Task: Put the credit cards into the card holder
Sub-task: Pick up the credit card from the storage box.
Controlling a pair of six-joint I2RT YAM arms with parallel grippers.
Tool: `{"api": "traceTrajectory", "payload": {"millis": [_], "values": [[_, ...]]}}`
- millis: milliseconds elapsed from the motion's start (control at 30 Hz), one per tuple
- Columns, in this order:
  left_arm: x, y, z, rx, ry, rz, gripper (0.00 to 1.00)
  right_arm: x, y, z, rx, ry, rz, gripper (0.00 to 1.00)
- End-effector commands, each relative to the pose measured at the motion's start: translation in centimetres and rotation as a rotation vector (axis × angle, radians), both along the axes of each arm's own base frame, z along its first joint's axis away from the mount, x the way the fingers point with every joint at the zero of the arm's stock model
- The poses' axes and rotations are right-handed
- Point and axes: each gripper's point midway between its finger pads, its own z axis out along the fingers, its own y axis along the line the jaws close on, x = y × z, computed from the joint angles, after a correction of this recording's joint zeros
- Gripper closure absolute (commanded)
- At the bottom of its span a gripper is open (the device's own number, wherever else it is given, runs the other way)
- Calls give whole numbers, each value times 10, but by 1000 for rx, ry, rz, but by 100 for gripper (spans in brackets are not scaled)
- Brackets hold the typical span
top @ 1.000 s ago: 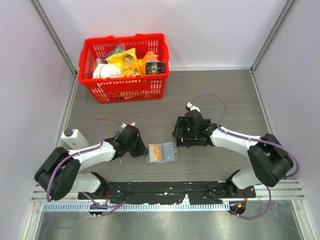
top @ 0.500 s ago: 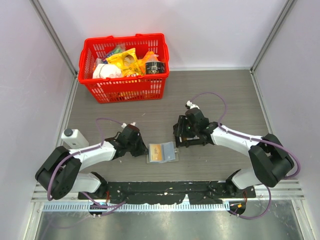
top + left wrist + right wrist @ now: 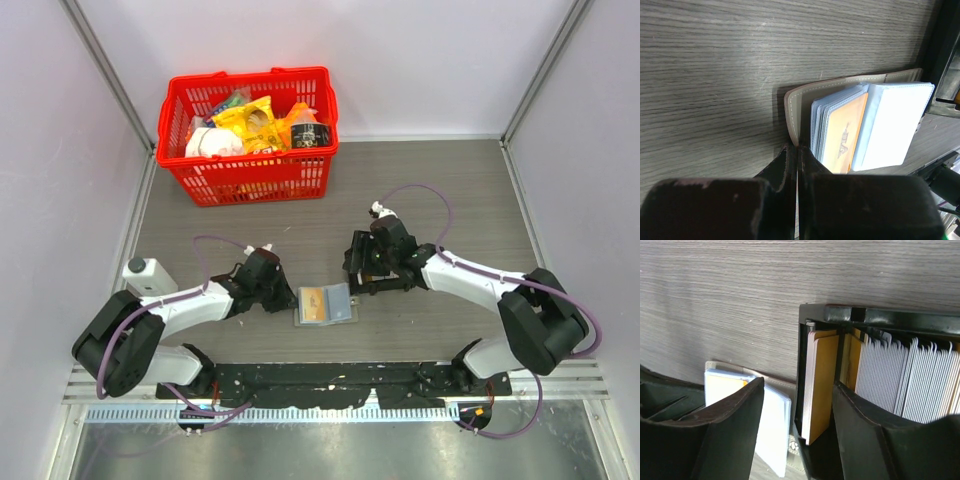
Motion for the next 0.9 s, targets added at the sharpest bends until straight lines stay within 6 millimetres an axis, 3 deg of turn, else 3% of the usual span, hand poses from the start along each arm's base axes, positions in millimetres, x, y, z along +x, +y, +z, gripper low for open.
{"api": "traceTrajectory", "payload": {"millis": [0, 167, 333, 467, 867], "values": [[-10, 15, -16, 85, 36, -14, 100, 9, 2, -5, -53, -9, 12, 37], [-9, 14, -18, 87, 41, -13, 100, 12, 7, -10, -118, -23, 11, 33], [-9, 12, -18, 88, 43, -23, 100, 11, 8, -1, -98, -38, 8, 41], [-9, 12, -20, 88, 45, -24, 100, 11, 10, 12, -82, -52, 17, 43], [-8, 9, -23, 84, 48, -34, 100, 9, 17, 24, -57, -47, 42, 50]]}}
